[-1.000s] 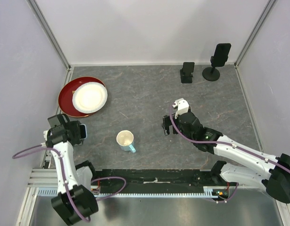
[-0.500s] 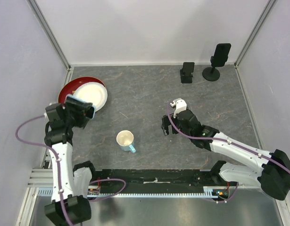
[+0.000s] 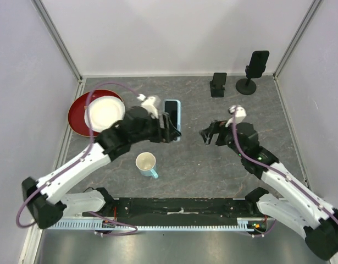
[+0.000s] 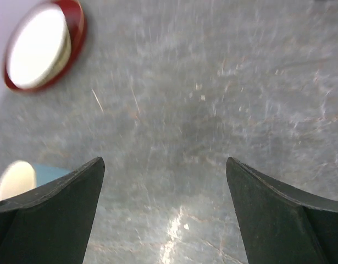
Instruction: Place the phone on the phone stand
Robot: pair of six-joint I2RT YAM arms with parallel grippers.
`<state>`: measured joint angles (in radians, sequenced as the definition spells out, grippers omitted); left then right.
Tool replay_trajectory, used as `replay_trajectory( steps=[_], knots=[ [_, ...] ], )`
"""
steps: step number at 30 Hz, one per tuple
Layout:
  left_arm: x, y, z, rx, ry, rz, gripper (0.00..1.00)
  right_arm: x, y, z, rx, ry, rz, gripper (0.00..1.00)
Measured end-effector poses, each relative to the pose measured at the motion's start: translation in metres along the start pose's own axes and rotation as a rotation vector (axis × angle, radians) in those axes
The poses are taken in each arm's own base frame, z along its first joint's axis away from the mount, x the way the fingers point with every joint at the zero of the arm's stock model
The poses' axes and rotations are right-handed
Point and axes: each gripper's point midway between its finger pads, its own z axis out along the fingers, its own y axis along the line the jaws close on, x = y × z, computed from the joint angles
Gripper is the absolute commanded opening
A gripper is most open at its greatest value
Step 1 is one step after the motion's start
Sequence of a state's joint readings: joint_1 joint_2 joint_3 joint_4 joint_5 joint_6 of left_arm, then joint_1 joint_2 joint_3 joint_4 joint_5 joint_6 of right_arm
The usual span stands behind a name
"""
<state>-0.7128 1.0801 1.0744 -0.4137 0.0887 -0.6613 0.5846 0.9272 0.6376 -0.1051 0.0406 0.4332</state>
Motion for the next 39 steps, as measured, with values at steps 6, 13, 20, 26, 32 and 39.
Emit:
replay_trajectory(
  steps=[6, 13, 20, 26, 32, 39],
  knots=[
    [0.07, -0.017, 0.039, -0.031, 0.181, 0.22, 0.02, -0.056, 0.019, -0.041, -0.102, -0.213, 0.097, 0.98],
    [0.072, -0.018, 0.045, -0.052, 0.174, 0.299, 0.02, -0.068, 0.042, -0.049, -0.196, -0.209, 0.18, 0.98],
    [0.073, -0.02, 0.043, -0.046, 0.167, 0.309, 0.02, -0.057, 0.072, -0.029, -0.348, -0.098, 0.262, 0.85],
    [0.07, -0.023, 0.036, -0.032, 0.152, 0.307, 0.02, -0.049, 0.091, -0.021, -0.433, -0.046, 0.285, 0.65],
    [0.071, -0.025, 0.034, -0.025, 0.153, 0.312, 0.02, -0.02, 0.11, -0.008, -0.458, 0.055, 0.284, 0.42],
    [0.072, -0.025, 0.034, -0.027, 0.155, 0.321, 0.02, -0.022, 0.112, -0.01, -0.455, 0.037, 0.28, 0.0]
  ],
)
